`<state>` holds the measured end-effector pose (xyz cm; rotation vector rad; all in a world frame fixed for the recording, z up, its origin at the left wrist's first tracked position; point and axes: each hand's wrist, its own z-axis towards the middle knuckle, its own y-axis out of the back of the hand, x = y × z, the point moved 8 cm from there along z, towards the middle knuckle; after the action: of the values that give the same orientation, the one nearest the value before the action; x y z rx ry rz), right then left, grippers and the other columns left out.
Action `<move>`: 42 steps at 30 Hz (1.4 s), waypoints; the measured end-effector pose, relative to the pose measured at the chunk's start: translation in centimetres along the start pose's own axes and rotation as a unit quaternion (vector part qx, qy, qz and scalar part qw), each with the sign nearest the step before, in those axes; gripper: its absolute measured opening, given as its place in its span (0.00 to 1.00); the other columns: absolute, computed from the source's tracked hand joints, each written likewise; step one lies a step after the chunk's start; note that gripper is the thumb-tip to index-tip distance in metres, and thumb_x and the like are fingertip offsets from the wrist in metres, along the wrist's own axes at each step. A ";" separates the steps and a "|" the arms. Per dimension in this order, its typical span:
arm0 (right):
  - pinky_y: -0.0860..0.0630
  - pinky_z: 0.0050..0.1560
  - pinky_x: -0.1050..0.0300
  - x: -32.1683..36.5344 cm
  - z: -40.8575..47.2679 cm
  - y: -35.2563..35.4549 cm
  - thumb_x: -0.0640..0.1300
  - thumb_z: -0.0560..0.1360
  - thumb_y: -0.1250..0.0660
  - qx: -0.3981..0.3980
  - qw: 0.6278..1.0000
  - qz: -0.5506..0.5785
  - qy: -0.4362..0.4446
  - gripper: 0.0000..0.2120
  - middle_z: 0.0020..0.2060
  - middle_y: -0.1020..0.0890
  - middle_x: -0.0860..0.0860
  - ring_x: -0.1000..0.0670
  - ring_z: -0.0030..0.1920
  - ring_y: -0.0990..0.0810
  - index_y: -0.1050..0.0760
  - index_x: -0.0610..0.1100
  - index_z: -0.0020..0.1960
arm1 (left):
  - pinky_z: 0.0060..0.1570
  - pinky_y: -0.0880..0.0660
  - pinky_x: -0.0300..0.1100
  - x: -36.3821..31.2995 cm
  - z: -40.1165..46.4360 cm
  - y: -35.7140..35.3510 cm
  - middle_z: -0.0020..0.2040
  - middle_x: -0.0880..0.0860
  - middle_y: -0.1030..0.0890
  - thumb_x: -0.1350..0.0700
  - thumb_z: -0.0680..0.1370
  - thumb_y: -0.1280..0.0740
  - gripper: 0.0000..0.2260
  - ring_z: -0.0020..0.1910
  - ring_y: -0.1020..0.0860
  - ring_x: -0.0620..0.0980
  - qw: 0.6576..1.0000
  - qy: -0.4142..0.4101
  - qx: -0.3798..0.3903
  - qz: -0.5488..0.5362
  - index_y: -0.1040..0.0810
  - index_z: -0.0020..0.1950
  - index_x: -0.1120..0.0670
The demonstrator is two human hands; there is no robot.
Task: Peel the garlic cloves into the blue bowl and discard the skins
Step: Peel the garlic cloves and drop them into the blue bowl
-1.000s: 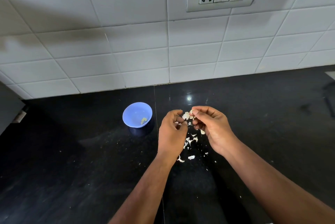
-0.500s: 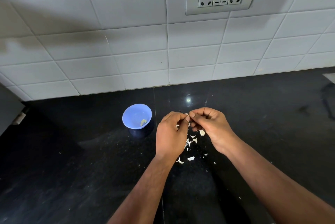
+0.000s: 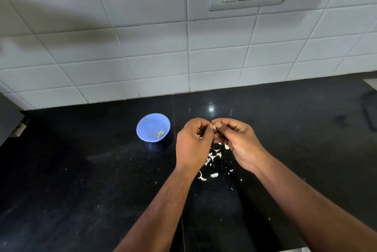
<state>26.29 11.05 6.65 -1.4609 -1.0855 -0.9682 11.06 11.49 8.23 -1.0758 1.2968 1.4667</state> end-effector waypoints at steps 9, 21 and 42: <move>0.17 0.48 0.56 -0.5 -0.2 -0.3 0.37 0.81 0.32 0.000 0.999 0.035 -0.026 0.10 0.44 0.14 0.42 0.49 0.44 0.16 0.15 0.41 0.59 | 0.52 0.17 0.49 0.4 -0.7 -0.5 0.51 0.40 0.19 0.54 0.85 0.32 0.05 0.51 0.18 0.41 0.999 -0.012 -0.018 0.035 0.17 0.54 0.45; 0.17 0.47 0.55 0.3 -0.2 -0.4 0.39 0.79 0.29 0.014 0.999 0.033 -0.020 0.09 0.45 0.14 0.43 0.49 0.44 0.16 0.15 0.40 0.58 | 0.37 0.18 0.47 1.1 -0.4 -0.9 0.46 0.54 0.13 0.57 0.81 0.26 0.03 0.40 0.16 0.52 0.972 0.114 -0.022 -0.206 0.15 0.52 0.56; 0.17 0.46 0.53 -0.3 0.2 -1.0 0.37 0.84 0.36 -0.006 0.999 0.027 -0.019 0.12 0.45 0.15 0.44 0.48 0.43 0.17 0.16 0.44 0.62 | 0.36 0.19 0.44 0.9 0.0 -1.0 0.37 0.50 0.15 0.59 0.84 0.33 0.05 0.35 0.18 0.48 0.976 0.105 -0.030 -0.187 0.21 0.50 0.58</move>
<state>25.24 11.27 6.55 -1.5165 -1.0639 -0.9125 11.81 11.59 7.15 -1.4583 1.1198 1.1383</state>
